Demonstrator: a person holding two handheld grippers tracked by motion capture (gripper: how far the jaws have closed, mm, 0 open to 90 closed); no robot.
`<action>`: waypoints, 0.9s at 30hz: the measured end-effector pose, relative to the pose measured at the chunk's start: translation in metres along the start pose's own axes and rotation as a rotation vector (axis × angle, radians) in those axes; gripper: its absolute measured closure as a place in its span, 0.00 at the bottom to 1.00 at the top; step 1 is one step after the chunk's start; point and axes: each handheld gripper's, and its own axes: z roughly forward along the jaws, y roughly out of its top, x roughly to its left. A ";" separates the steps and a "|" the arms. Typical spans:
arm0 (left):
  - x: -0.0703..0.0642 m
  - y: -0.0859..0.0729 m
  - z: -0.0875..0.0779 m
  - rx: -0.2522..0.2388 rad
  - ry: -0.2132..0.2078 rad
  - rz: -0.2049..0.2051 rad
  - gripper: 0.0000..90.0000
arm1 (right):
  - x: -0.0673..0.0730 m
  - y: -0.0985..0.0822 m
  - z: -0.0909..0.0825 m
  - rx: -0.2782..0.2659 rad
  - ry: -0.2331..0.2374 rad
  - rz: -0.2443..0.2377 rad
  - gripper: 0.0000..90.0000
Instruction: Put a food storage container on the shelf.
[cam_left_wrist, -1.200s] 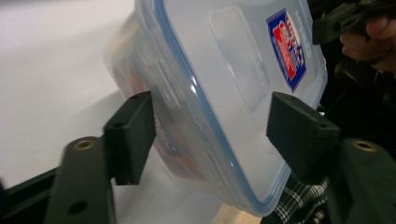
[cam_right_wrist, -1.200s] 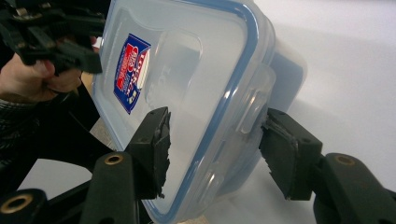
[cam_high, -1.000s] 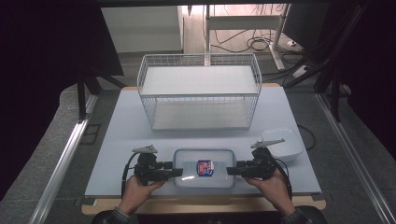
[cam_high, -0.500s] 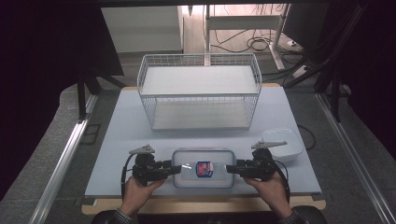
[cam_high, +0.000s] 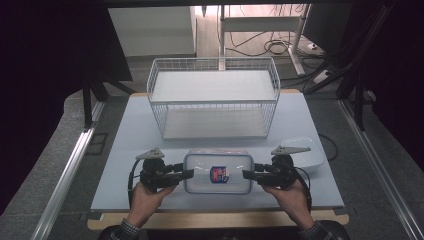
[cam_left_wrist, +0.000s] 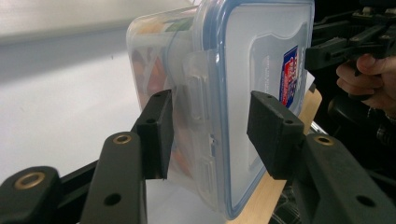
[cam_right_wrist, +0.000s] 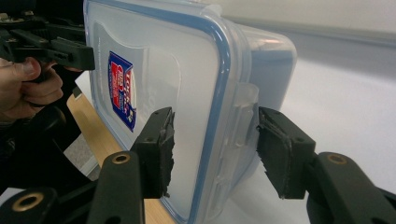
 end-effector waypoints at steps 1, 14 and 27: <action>0.000 0.002 -0.001 -0.004 0.001 0.000 0.57 | 0.000 0.001 -0.001 -0.005 0.004 0.002 0.54; 0.004 0.027 -0.008 -0.050 -0.003 0.007 0.57 | 0.001 0.023 -0.008 -0.057 0.017 -0.025 0.57; -0.002 0.064 -0.020 -0.102 0.023 0.029 0.57 | 0.000 0.066 -0.018 -0.096 0.024 -0.071 0.57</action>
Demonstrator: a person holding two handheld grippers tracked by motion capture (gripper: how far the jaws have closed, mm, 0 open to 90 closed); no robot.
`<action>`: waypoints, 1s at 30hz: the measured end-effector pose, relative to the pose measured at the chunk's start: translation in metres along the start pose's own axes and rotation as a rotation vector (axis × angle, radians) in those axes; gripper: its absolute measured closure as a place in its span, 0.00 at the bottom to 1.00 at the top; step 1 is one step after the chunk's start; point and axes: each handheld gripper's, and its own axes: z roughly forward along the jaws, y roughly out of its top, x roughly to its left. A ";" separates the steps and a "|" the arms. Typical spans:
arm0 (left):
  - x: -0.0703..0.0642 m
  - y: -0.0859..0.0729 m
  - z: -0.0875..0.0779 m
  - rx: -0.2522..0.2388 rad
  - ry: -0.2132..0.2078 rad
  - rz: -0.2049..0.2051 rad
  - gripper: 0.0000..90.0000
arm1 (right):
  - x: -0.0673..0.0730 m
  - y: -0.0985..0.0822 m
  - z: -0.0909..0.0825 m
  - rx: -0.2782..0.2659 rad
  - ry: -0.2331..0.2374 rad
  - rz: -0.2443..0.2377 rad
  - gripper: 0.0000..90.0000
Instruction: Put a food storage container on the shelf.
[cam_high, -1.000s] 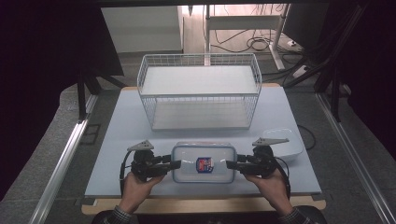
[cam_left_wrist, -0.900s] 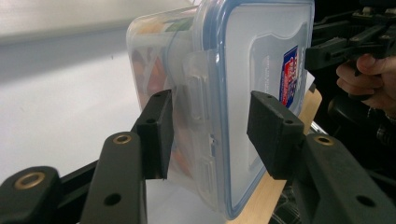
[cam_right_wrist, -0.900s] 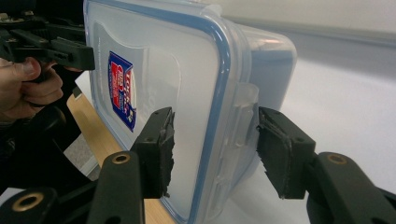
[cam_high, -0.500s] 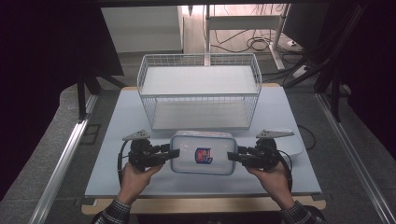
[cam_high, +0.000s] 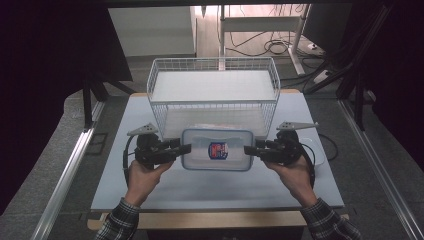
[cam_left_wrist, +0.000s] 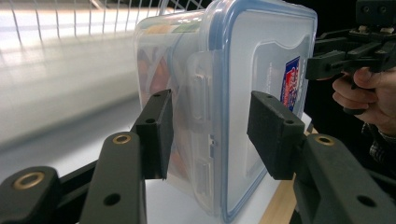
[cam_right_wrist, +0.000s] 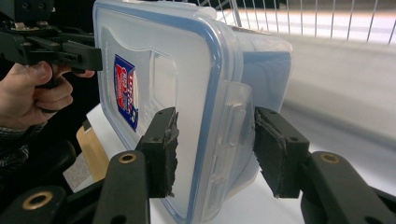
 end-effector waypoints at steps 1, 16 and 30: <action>0.000 0.004 -0.001 -0.004 0.002 0.003 0.57 | 0.000 0.003 0.000 -0.004 0.000 -0.006 0.57; 0.004 0.061 -0.006 -0.061 0.012 0.013 0.57 | -0.005 0.067 -0.007 -0.050 -0.007 -0.054 0.57; 0.018 0.102 -0.005 -0.083 0.009 -0.006 0.57 | -0.014 0.112 -0.003 -0.061 -0.019 -0.073 0.56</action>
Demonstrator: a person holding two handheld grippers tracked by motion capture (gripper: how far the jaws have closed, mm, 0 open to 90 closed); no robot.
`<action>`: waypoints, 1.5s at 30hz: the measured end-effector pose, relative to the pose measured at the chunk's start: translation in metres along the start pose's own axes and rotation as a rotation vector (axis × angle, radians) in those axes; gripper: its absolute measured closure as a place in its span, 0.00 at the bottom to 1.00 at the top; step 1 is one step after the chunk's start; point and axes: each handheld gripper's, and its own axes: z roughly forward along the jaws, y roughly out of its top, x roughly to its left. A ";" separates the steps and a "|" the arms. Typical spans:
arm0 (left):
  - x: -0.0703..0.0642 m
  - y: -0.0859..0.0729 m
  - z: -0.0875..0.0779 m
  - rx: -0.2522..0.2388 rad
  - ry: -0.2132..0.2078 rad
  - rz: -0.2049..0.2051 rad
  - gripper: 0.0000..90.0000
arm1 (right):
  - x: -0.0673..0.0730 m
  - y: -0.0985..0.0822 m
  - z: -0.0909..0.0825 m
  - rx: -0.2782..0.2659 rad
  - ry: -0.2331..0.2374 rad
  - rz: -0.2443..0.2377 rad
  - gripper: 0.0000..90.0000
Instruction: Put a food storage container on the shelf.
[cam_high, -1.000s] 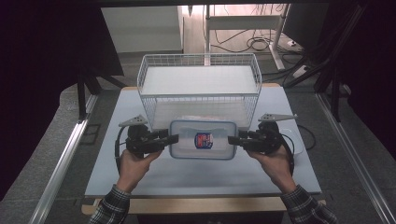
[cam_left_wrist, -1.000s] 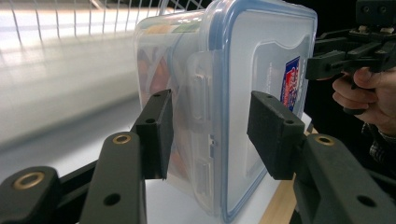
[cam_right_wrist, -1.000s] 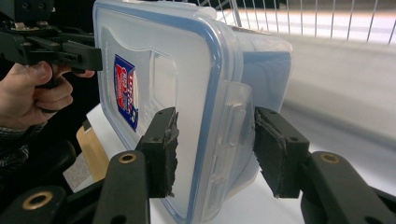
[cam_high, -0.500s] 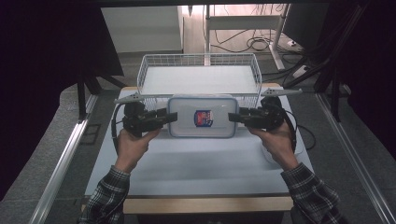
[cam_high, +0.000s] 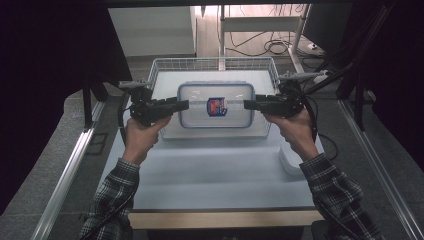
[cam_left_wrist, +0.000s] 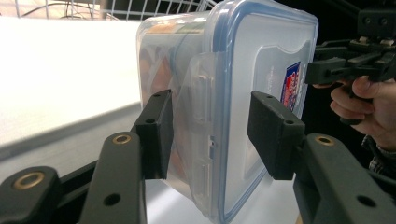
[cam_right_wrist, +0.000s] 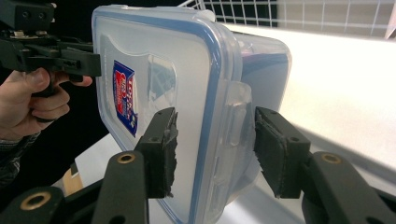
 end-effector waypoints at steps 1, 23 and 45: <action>0.002 0.004 0.001 -0.001 -0.001 0.000 0.57 | -0.001 0.002 0.001 -0.002 -0.001 0.000 0.56; 0.026 0.051 0.019 -0.015 0.018 -0.031 0.57 | -0.030 0.051 0.018 -0.018 -0.028 0.013 0.55; 0.037 0.041 0.045 0.011 0.140 0.034 0.54 | -0.046 0.050 0.039 -0.008 -0.090 0.028 0.49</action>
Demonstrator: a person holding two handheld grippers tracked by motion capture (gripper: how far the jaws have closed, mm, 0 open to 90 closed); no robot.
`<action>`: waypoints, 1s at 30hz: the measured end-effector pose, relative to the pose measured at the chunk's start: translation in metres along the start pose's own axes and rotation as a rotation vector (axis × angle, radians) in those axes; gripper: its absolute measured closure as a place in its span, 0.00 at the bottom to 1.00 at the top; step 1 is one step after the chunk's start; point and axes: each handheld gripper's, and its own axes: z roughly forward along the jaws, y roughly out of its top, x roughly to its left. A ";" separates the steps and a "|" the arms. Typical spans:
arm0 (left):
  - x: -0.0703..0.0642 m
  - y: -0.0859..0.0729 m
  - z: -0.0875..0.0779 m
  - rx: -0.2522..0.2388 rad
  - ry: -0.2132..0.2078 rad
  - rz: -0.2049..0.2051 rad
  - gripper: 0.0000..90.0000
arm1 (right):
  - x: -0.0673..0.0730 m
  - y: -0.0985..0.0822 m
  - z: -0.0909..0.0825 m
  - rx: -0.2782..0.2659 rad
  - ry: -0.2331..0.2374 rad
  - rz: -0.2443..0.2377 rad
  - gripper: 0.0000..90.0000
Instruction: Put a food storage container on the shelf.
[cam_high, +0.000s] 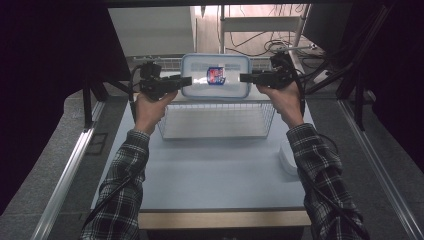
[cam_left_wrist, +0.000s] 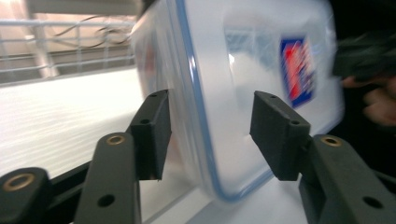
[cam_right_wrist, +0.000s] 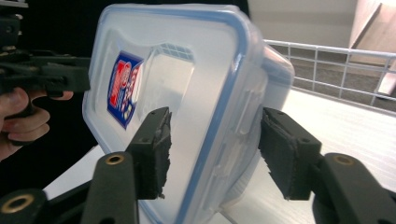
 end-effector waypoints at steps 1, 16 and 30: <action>0.001 0.000 0.001 0.001 -0.003 -0.011 0.51 | -0.001 0.000 0.001 -0.002 -0.003 0.011 0.48; 0.000 0.002 0.001 -0.004 0.059 0.020 0.54 | 0.001 0.000 0.011 0.018 -0.106 -0.017 0.50; 0.005 0.006 0.003 -0.035 0.121 0.054 0.43 | -0.004 -0.003 0.008 -0.025 -0.098 0.015 0.63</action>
